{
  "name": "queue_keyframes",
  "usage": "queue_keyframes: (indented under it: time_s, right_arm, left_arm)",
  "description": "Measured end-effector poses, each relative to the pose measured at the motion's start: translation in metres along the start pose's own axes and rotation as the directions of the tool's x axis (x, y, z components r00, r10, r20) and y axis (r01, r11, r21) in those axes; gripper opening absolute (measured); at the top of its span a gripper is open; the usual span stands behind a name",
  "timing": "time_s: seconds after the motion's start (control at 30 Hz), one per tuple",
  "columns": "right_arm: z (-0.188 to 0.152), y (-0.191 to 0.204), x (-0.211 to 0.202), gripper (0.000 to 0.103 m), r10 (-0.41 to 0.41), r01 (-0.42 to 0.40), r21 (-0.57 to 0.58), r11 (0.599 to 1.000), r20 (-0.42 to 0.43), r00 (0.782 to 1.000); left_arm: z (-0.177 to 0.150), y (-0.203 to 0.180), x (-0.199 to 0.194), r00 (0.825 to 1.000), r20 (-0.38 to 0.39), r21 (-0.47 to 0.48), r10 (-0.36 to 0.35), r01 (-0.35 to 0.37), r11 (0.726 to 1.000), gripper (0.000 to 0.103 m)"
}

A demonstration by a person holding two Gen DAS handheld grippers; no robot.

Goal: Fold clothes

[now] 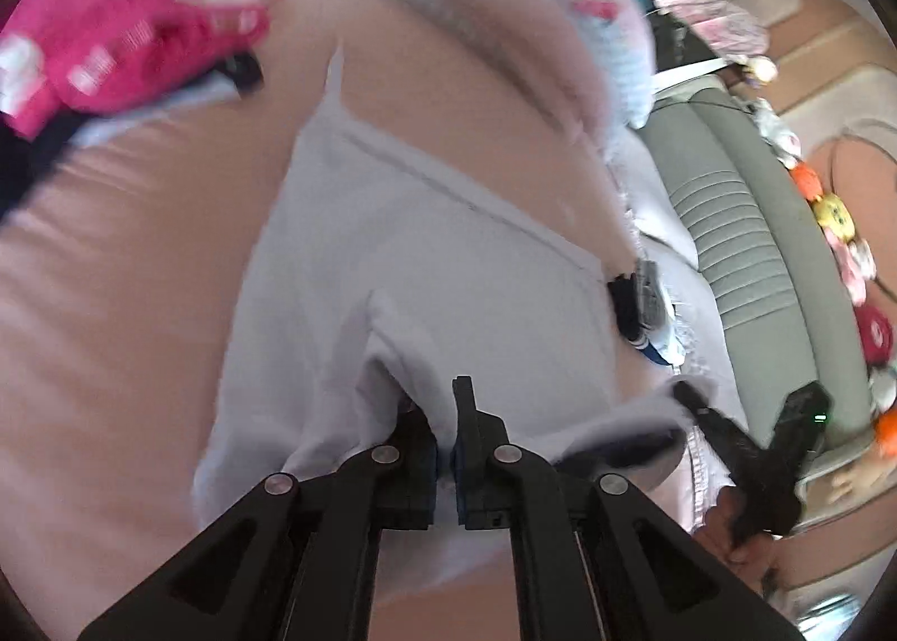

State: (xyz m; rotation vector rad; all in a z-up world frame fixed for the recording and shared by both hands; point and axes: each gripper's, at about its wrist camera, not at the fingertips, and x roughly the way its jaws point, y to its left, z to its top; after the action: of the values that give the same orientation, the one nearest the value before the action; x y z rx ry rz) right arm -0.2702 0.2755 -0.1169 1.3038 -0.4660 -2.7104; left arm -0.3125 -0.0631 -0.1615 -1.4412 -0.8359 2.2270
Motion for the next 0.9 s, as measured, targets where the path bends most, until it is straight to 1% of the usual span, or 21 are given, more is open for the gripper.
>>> queue_keyframes:
  time_s: [0.1, 0.17, 0.2, 0.23, 0.27, 0.3, 0.33, 0.37, 0.4, 0.47, 0.53, 0.57, 0.6, 0.63, 0.67, 0.73, 0.77, 0.8, 0.83, 0.87, 0.9]
  right_arm:
    - [0.01, -0.016, 0.046, 0.004, 0.011, -0.003, 0.079, 0.997, -0.106, 0.994]
    - [0.016, -0.029, 0.067, 0.007, 0.033, -0.009, 0.153, 0.988, -0.152, 0.988]
    - [0.018, -0.034, 0.065, 0.008, 0.06, -0.035, 0.185, 0.982, -0.134, 0.989]
    - [0.021, -0.037, 0.06, 0.011, 0.077, -0.055, 0.197, 0.979, -0.106, 0.991]
    - [0.023, -0.039, 0.054, 0.02, 0.085, -0.067, 0.204, 0.977, -0.079, 0.993]
    - [0.025, -0.04, 0.047, 0.023, 0.077, -0.065, 0.202, 0.977, -0.056, 0.995]
    - [0.025, -0.042, 0.04, 0.029, 0.071, -0.061, 0.202, 0.978, -0.04, 0.997]
    - [0.023, -0.043, 0.035, 0.032, 0.065, -0.056, 0.203, 0.978, -0.04, 0.997]
    - [0.022, -0.044, 0.03, 0.032, 0.06, -0.05, 0.204, 0.978, -0.039, 0.997]
    - [0.016, -0.045, 0.021, 0.032, 0.044, -0.035, 0.189, 0.981, -0.045, 0.998]
    - [0.007, -0.044, 0.013, 0.032, 0.011, -0.004, 0.131, 0.991, -0.047, 0.999]
    - [0.001, -0.042, 0.01, 0.032, -0.016, 0.02, 0.088, 0.996, -0.048, 0.999]
    - [-0.007, -0.038, 0.007, 0.032, -0.054, 0.056, 0.035, 0.998, -0.053, 0.997]
    - [-0.016, -0.033, 0.005, 0.032, -0.092, 0.091, -0.018, 0.996, -0.056, 0.994]
    - [-0.025, -0.032, 0.002, 0.032, -0.12, 0.117, -0.053, 0.992, -0.055, 0.991]
    - [-0.044, -0.041, -0.005, 0.034, -0.132, 0.13, -0.041, 0.991, -0.044, 0.99]
    - [-0.052, -0.049, -0.01, 0.044, -0.122, 0.123, 0.005, 0.992, -0.031, 0.992]
    - [-0.06, -0.057, -0.012, 0.05, -0.101, 0.102, 0.048, 0.994, -0.027, 0.995]
    - [-0.066, -0.064, -0.01, 0.06, -0.056, 0.06, 0.088, 0.994, -0.041, 0.998]
    - [-0.072, -0.07, -0.008, 0.065, -0.011, 0.017, 0.129, 0.991, -0.052, 0.999]
    - [-0.076, -0.074, -0.006, 0.065, 0.021, -0.012, 0.151, 0.988, -0.061, 0.998]
  left_arm:
    - [0.023, 0.023, 0.024, 0.999, -0.043, -0.084, -0.025, 0.021, 0.996, 0.007]
    - [0.034, 0.024, 0.024, 0.998, -0.037, -0.073, -0.047, 0.044, 0.996, 0.008]
    - [0.038, 0.024, 0.022, 0.998, -0.032, -0.061, -0.055, 0.053, 0.997, 0.008]
    - [0.041, 0.022, 0.019, 0.998, -0.03, -0.049, -0.055, 0.053, 0.997, 0.013]
    - [0.042, 0.02, 0.016, 0.998, -0.03, -0.036, -0.047, 0.046, 0.998, 0.023]
    - [0.043, 0.019, 0.012, 0.999, -0.03, -0.022, -0.039, 0.039, 0.999, 0.031]
    - [0.042, 0.017, 0.009, 0.999, -0.026, -0.003, -0.025, 0.025, 1.0, 0.047]
    - [0.04, 0.015, 0.001, 1.0, -0.003, 0.03, 0.002, -0.002, 1.0, 0.051]
    - [0.037, 0.014, -0.006, 0.999, 0.02, 0.063, 0.029, -0.03, 0.998, 0.051]
    - [0.027, 0.006, -0.02, 0.993, 0.072, 0.152, 0.094, -0.104, 0.983, 0.051]
    - [0.012, 0.0, -0.035, 0.974, 0.159, 0.203, 0.163, -0.194, 0.96, 0.051]
    - [0.005, -0.002, -0.042, 0.96, 0.199, 0.22, 0.199, -0.242, 0.945, 0.051]
    - [-0.008, 0.002, -0.046, 0.942, 0.205, 0.195, 0.264, -0.304, 0.933, 0.051]
    - [-0.013, 0.009, -0.047, 0.939, 0.197, 0.164, 0.281, -0.315, 0.935, 0.051]
    - [-0.028, 0.021, -0.052, 0.941, 0.194, 0.106, 0.276, -0.3, 0.948, 0.051]
    - [-0.054, 0.043, -0.059, 0.948, 0.198, -0.006, 0.248, -0.251, 0.968, 0.051]
    - [-0.066, 0.052, -0.061, 0.953, 0.204, -0.06, 0.226, -0.218, 0.974, 0.051]
    - [-0.078, 0.062, -0.063, 0.957, 0.21, -0.115, 0.199, -0.177, 0.977, 0.051]
    - [-0.087, 0.075, -0.064, 0.969, 0.212, -0.18, 0.128, -0.09, 0.98, 0.053]
    - [-0.091, 0.081, -0.064, 0.972, 0.219, -0.217, 0.086, -0.038, 0.976, 0.055]
    - [-0.094, 0.086, -0.063, 0.97, 0.238, -0.251, 0.055, 0.007, 0.968, 0.055]
